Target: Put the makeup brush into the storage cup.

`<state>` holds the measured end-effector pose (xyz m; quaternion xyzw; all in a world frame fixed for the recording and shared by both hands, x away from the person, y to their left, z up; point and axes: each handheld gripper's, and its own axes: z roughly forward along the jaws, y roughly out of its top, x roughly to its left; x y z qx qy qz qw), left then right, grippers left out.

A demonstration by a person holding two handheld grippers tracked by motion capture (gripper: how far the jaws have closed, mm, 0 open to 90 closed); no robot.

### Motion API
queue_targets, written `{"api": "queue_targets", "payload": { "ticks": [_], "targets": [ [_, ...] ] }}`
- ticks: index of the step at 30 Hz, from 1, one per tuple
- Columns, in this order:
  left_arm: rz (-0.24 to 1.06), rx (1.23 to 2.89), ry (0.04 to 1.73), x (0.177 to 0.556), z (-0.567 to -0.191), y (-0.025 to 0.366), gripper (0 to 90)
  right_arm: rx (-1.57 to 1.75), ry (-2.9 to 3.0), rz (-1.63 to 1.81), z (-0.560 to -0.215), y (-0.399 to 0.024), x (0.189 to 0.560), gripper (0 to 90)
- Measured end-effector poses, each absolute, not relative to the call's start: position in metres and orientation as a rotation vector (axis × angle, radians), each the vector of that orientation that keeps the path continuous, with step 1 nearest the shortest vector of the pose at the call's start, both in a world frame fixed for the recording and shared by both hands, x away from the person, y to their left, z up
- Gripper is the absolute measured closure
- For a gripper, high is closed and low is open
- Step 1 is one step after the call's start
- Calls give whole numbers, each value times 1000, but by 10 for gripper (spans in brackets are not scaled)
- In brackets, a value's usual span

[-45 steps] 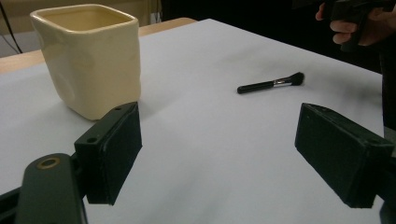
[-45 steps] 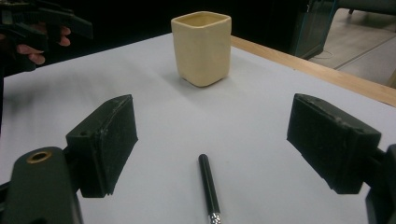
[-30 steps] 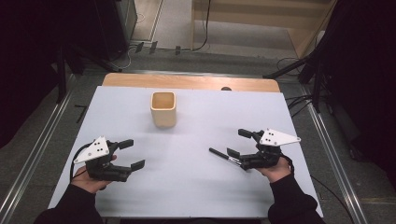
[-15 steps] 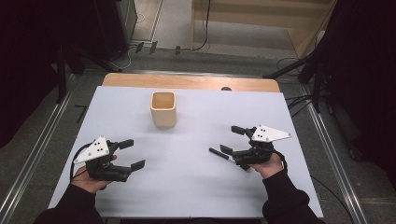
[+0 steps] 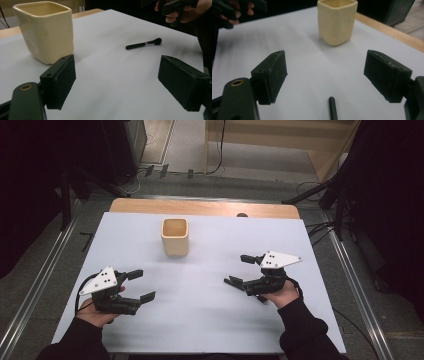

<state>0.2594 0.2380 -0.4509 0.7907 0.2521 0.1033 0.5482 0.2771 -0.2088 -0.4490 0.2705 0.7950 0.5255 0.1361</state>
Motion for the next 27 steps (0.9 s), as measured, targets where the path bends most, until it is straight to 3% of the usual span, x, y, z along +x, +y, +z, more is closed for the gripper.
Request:
{"api": "queue_targets", "payload": {
  "ticks": [27],
  "targets": [
    [226,1914,608,261,-454,236,153,830,2839,851,-439,-198,298,203]
  ]
}}
